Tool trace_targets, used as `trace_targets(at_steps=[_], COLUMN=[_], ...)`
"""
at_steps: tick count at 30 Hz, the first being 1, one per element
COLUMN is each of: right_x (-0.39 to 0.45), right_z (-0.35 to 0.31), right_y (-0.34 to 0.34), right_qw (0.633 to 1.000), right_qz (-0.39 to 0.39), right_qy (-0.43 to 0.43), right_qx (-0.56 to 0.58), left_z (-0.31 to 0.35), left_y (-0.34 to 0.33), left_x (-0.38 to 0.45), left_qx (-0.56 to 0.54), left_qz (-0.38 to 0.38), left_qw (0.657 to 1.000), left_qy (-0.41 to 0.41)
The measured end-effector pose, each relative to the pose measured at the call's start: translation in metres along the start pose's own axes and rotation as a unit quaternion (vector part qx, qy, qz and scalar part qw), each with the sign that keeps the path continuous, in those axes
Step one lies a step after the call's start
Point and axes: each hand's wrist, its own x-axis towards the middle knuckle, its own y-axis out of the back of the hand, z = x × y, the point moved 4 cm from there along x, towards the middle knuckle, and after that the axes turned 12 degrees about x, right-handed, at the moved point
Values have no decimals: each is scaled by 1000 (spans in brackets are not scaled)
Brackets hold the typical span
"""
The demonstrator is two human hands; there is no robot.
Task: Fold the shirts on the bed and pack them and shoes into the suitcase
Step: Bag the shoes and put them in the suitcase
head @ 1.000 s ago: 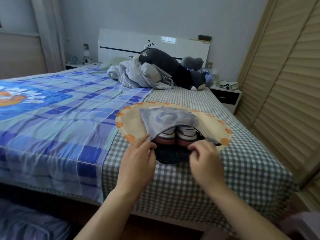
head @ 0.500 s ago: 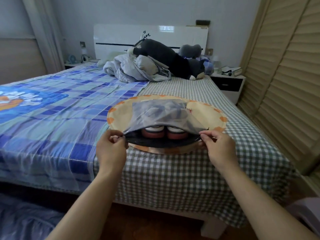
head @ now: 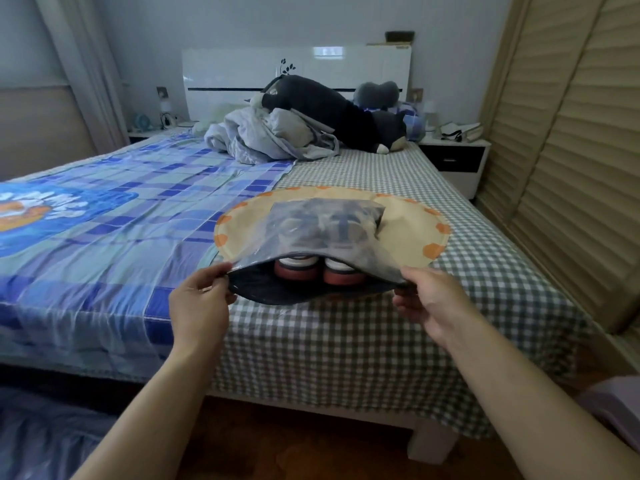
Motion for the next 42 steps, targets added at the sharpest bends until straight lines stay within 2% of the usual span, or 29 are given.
trace_targets(at_steps=[2,4,5,6,8,10,13,15,16,17,19,21,22,23,24,25,26,27,31,36,42], right_x=[-9,-11,-9,-6,-5,-6,-7,-6,-6,-7,-8,-7,-8,-8,-8,-8,-8,-9,-9,-7,-2], right_z=[9,14,13,11,10,13,16,17,17,16,16,17,19,21,22,21,20,18,13,7,8], right_y=[1,-1,-1,-1,1,1,-3,-5,-4,-3,1,6,7,7,8,10,13,15,19,18,24], right_qw=[1000,1000,1000,999,998,997,996,995,993,992,996,999,1000,1000,1000,999,999,998,996,990,992], right_qz=[-20,-24,-18,-15,-14,-21,-34,-31,-26,-20,-5,2,-2,-8,-10,-7,-5,-4,-44,-27,-38], right_qy=[2,5,11,16,16,6,4,1,-6,-11,-6,2,-1,-8,-17,-29,-44,-58,-76,-9,-19], right_qx=[-2,5,21,37,61,79,85,99,115,126,94,34,18,12,12,18,25,32,10,-140,-117], left_z=[8,23,31,40,53,63,70,72,73,75,74,62,50,37,26,21,17,14,30,40,40], left_y=[7,4,-7,-23,-64,-104,-145,-158,-159,-156,-140,-119,-111,-108,-111,-116,-123,-130,-157,-179,-188], left_x=[-6,-23,-32,-43,-63,-71,-59,-50,-52,-56,-68,-84,-93,-104,-117,-130,-137,-139,-142,-138,-141], left_qx=[124,214,230,250,306,352,442,473,474,457,380,304,242,159,64,-22,-76,-101,-138,-109,-98], left_qz=[66,111,73,2,-165,-276,-348,-377,-384,-388,-352,-266,-268,-313,-379,-430,-452,-448,-400,-338,-269], left_qw=[987,935,909,888,844,794,724,709,713,732,815,893,924,936,919,885,860,854,874,909,938], left_qy=[-82,-260,-339,-386,-408,-411,-399,-363,-346,-325,-260,-199,-124,-18,92,176,224,244,239,220,193])
